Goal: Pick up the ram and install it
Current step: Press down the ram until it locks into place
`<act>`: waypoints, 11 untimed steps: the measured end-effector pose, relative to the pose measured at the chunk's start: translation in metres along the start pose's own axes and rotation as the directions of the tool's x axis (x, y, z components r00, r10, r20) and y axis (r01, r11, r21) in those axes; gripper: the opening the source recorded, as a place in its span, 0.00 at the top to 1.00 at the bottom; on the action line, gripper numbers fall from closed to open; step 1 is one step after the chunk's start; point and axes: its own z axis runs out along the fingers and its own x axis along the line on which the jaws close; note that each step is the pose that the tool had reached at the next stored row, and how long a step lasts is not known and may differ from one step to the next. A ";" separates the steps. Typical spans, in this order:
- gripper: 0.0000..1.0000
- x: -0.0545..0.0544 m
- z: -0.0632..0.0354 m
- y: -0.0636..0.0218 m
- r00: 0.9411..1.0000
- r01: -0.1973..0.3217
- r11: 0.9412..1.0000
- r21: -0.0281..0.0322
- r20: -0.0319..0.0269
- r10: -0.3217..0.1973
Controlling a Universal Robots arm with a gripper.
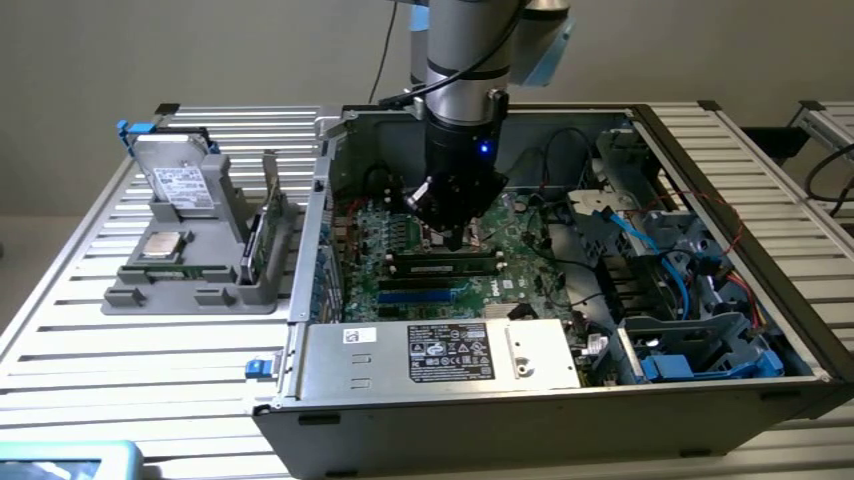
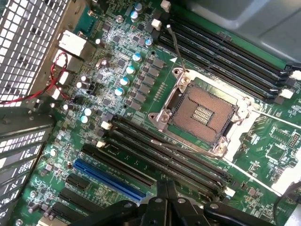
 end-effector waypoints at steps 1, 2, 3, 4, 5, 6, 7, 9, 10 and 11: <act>0.89 0.000 0.0000 0.0000 1.000 -0.012 1.000 0.000 0.000 0.012; 0.89 0.000 0.0000 0.0000 1.000 -0.025 1.000 0.000 -0.001 0.025; 0.89 0.000 0.0000 0.0000 0.999 -0.037 0.999 -0.001 -0.001 0.037; 0.89 0.000 0.0000 0.0000 0.999 -0.050 0.999 -0.001 -0.002 0.050; 0.89 0.000 0.0000 0.0000 0.998 -0.062 0.998 -0.001 -0.003 0.062; 0.89 0.000 0.0000 0.0000 0.997 -0.075 0.997 -0.002 -0.004 0.075; 0.89 0.000 0.0000 0.0000 0.996 -0.087 0.996 -0.002 -0.005 0.087; 0.89 0.000 0.0001 0.0001 0.994 -0.109 0.994 -0.001 -0.007 0.109; 0.89 0.000 0.0001 0.0001 0.993 -0.118 0.993 0.001 -0.008 0.118; 0.89 0.000 0.0001 0.0000 0.992 -0.128 0.992 0.003 -0.009 0.128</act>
